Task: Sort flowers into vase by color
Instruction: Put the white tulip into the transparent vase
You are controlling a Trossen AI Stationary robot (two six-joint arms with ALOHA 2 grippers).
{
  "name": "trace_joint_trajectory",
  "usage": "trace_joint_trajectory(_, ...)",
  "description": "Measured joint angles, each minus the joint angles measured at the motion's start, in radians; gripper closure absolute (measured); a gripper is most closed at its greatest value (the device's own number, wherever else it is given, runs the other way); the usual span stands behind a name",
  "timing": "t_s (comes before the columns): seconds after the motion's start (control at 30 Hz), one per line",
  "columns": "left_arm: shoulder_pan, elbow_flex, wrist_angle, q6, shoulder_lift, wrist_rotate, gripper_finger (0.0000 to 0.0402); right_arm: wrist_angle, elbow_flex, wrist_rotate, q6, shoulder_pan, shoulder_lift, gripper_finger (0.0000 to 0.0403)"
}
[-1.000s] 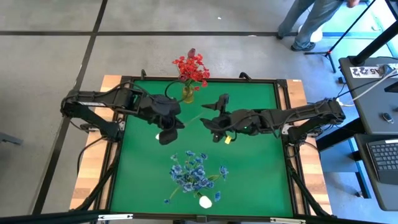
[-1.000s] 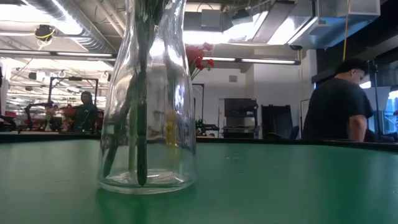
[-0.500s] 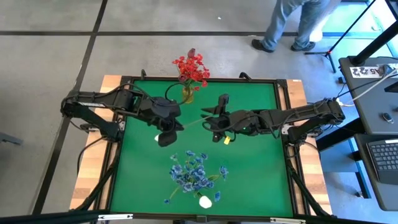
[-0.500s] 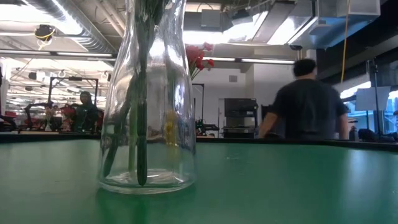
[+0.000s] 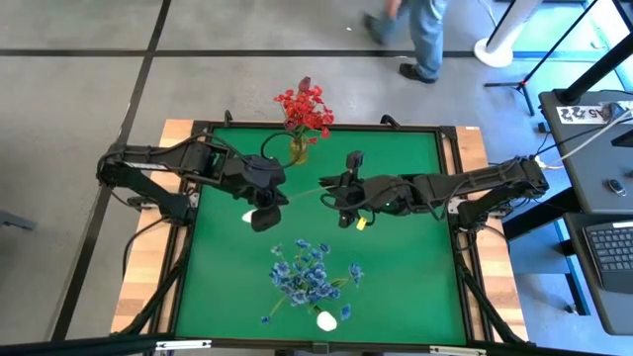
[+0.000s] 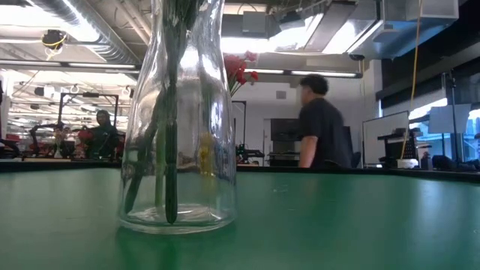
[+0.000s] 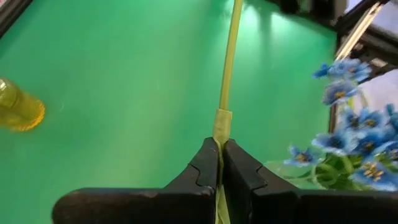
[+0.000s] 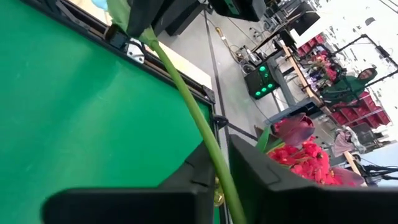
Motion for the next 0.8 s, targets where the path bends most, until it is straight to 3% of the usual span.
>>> trace_joint_trajectory(0.4, 0.024, 0.0, -0.025, -0.01, 0.0, -0.001, 0.0397, -0.031, 0.0, -0.023, 0.003, 0.0, 0.0, 0.0234)
trace_joint_trajectory(0.8, 0.032, -0.002, -0.051, -0.011, 0.033, -0.002, 0.0397, -0.029, 0.0, -0.059, 0.028, 0.0, 0.0, 0.023)
